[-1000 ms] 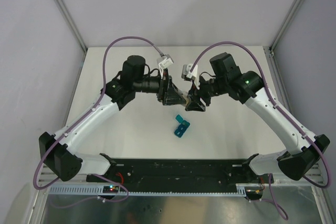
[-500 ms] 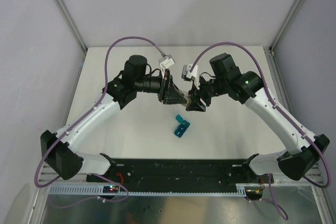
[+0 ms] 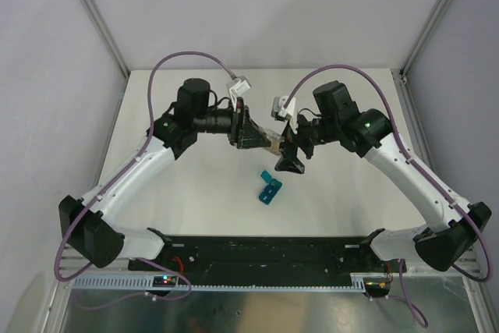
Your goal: Sort the pills into containers
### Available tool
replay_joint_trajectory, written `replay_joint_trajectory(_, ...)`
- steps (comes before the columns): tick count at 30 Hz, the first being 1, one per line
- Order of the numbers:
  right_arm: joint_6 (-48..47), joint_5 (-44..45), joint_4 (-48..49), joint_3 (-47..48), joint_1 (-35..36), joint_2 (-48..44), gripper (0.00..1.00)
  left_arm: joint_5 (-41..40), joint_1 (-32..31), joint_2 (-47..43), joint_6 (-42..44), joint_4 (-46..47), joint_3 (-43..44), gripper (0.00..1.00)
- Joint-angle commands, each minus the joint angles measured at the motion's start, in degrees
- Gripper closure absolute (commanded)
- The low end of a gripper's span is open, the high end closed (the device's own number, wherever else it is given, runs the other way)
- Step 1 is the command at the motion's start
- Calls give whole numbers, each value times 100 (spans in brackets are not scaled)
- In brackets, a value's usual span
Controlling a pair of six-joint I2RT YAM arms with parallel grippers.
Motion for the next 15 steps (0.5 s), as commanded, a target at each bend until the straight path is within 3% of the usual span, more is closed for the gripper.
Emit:
replay_joint_trajectory(1,76,-40,208,-62,-67,-228,1,-225,387,-296,381,-168,10,100)
replay_joint_trajectory(6,209,171,400,-194,-166,-349,1,-852,800,-286,1130,-1116,170,100)
replay_joint_trajectory(15,643,850,935,-493,-309,-501,0,-2900,1547,343,2616,-2876,772,100)
